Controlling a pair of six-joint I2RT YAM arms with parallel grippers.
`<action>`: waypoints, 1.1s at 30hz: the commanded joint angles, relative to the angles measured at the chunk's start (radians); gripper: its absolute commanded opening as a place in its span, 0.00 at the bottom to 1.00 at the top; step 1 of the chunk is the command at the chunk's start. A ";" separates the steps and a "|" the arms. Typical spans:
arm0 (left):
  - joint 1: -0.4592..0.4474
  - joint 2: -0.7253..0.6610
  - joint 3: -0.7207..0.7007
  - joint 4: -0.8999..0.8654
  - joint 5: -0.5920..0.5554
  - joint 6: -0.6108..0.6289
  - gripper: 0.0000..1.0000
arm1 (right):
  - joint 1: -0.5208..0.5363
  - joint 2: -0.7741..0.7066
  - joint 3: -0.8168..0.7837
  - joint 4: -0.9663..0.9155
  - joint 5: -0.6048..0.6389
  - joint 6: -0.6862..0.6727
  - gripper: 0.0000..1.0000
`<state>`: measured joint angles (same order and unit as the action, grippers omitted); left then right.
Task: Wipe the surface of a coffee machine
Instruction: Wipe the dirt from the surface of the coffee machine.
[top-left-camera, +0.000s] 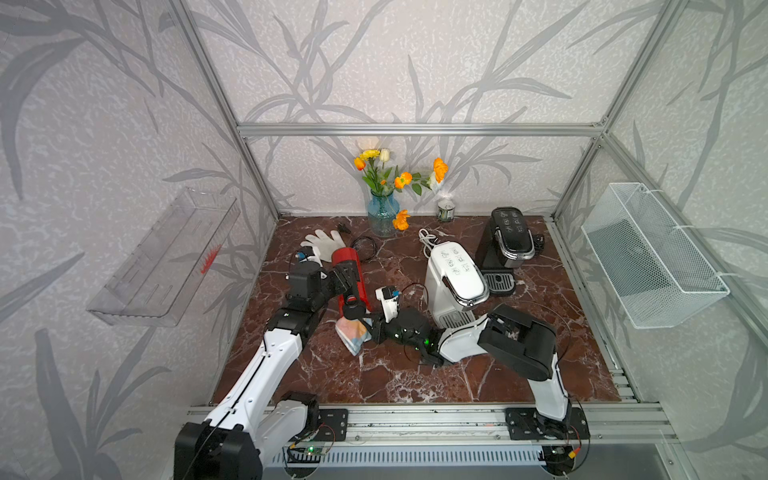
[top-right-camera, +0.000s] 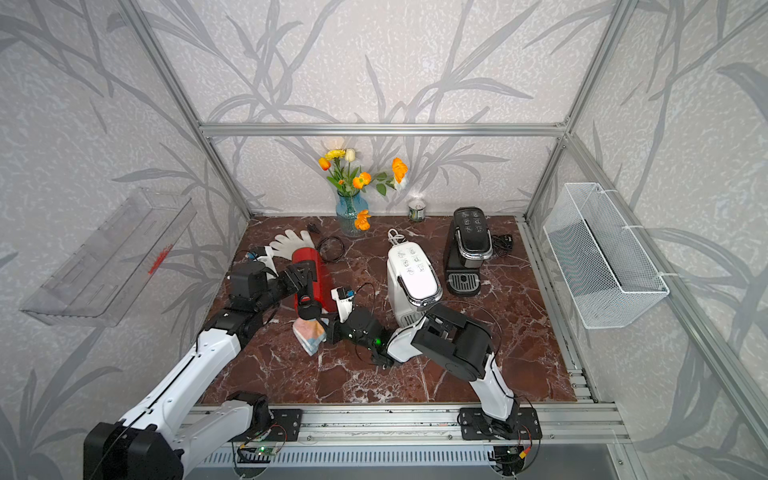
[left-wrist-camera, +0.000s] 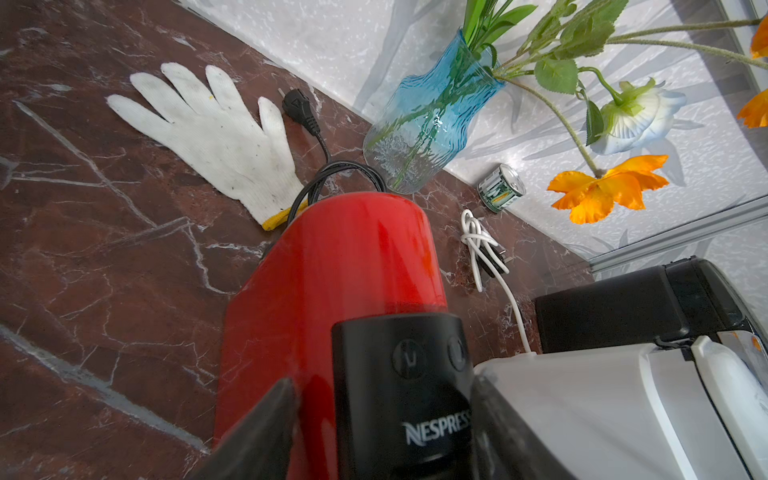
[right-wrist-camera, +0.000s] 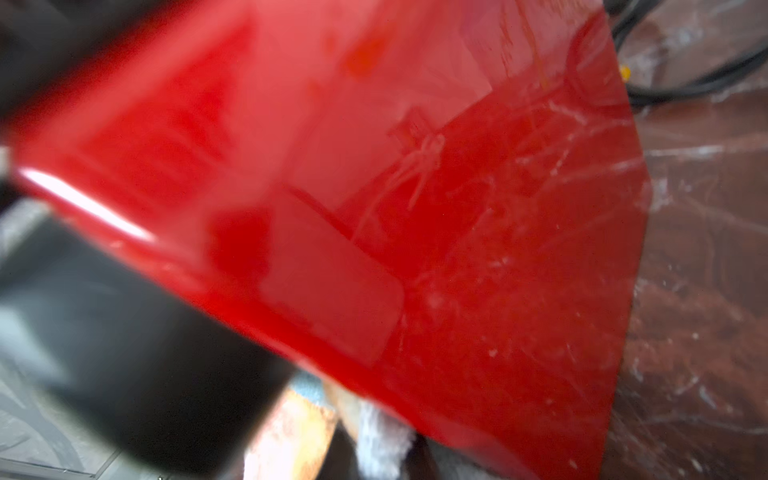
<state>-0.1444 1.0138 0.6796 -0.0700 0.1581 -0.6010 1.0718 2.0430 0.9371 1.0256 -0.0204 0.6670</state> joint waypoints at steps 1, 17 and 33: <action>-0.003 0.043 -0.029 -0.139 0.024 0.015 0.64 | -0.039 -0.043 0.019 0.133 0.042 -0.021 0.00; -0.003 0.043 -0.019 -0.146 0.035 0.013 0.64 | -0.042 0.150 0.198 -0.107 0.124 -0.009 0.00; -0.003 0.058 -0.012 -0.134 0.033 0.017 0.64 | -0.072 0.068 -0.014 -0.080 0.139 0.036 0.00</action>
<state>-0.1387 1.0328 0.6868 -0.0540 0.1516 -0.6014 1.0599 2.1517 0.9764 0.9192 0.0235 0.6987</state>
